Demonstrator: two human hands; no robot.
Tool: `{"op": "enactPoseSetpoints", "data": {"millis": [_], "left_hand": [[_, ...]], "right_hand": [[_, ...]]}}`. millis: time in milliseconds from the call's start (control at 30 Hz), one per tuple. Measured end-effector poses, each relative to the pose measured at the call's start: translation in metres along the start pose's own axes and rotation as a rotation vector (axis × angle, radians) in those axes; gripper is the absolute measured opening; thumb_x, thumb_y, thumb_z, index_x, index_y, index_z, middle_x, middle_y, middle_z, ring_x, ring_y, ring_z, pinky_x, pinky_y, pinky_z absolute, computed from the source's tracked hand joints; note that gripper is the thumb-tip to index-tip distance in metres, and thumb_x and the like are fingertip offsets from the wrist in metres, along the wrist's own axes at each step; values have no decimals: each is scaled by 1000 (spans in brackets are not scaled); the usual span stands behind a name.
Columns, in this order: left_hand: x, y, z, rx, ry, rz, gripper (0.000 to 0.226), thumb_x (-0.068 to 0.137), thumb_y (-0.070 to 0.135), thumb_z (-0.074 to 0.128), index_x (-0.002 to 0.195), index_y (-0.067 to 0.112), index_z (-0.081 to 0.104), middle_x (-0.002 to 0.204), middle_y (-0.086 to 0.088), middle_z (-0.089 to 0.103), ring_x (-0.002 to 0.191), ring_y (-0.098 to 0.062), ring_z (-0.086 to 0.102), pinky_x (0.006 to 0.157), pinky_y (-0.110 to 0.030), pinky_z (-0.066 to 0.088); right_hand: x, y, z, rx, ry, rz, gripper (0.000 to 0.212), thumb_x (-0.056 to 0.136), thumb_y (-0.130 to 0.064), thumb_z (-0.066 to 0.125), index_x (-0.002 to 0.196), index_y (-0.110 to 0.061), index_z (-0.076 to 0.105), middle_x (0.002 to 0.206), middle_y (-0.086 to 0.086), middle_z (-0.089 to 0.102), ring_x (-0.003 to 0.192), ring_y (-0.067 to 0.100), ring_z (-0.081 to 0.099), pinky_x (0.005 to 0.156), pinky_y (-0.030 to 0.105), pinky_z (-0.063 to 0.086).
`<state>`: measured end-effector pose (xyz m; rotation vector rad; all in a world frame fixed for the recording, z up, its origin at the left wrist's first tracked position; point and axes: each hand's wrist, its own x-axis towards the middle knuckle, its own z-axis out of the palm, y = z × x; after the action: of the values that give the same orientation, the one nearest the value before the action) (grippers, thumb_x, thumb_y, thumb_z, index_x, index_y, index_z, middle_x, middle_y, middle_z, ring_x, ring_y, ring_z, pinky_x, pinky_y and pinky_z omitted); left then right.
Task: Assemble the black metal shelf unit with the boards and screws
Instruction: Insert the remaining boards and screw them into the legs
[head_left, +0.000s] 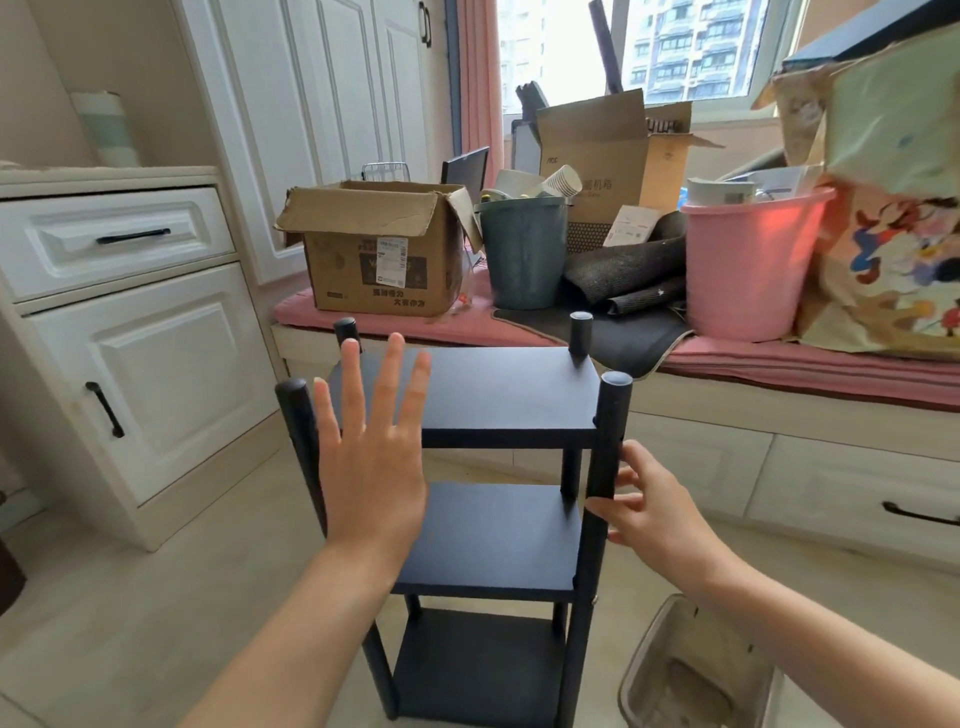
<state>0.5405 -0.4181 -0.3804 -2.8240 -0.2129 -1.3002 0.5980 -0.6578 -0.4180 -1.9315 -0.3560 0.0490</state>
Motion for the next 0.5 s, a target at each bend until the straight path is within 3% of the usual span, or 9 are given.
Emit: {"op": "enactPoseSetpoints", "data": {"millis": [133,233,367,433,500], "left_hand": [[2,43,5,-89,-64,163,85,67,3,85,145,14,52,158,-12,39,149,-40,26,119,-59,18],[-1,60,12,-119,-94,255,68,68,8,82,134,13,64,154,-12,45,146,-39,35,117,-59,21],[-2,78,15,-181,-104,253,49,84,23,57,132,16,66,146,-4,56,137,-29,51,117,-58,27],[-2,85,16,-260,-116,219,52,88,30,40,131,19,66,140,1,62,131,-26,56,115,-55,32],[0,88,20,-309,-126,191,53,91,38,36,131,22,66,138,4,63,131,-24,55,112,-54,33]], "right_hand": [[-2,3,-5,1,-43,-13,34,95,-4,58,107,-35,52,105,-6,62,94,14,68,73,24,58],[-4,6,-6,21,-48,-9,33,97,-4,55,108,-35,53,109,-4,64,96,14,68,76,27,59],[-6,7,-6,87,-27,0,28,96,-2,55,108,-27,58,106,3,67,93,17,71,82,39,60],[-6,8,-8,123,-16,-4,26,95,-2,58,106,-25,59,102,5,69,88,17,72,78,39,61],[-5,10,-10,158,-16,6,23,94,-2,60,104,-23,59,100,6,70,86,17,73,76,38,61]]}}
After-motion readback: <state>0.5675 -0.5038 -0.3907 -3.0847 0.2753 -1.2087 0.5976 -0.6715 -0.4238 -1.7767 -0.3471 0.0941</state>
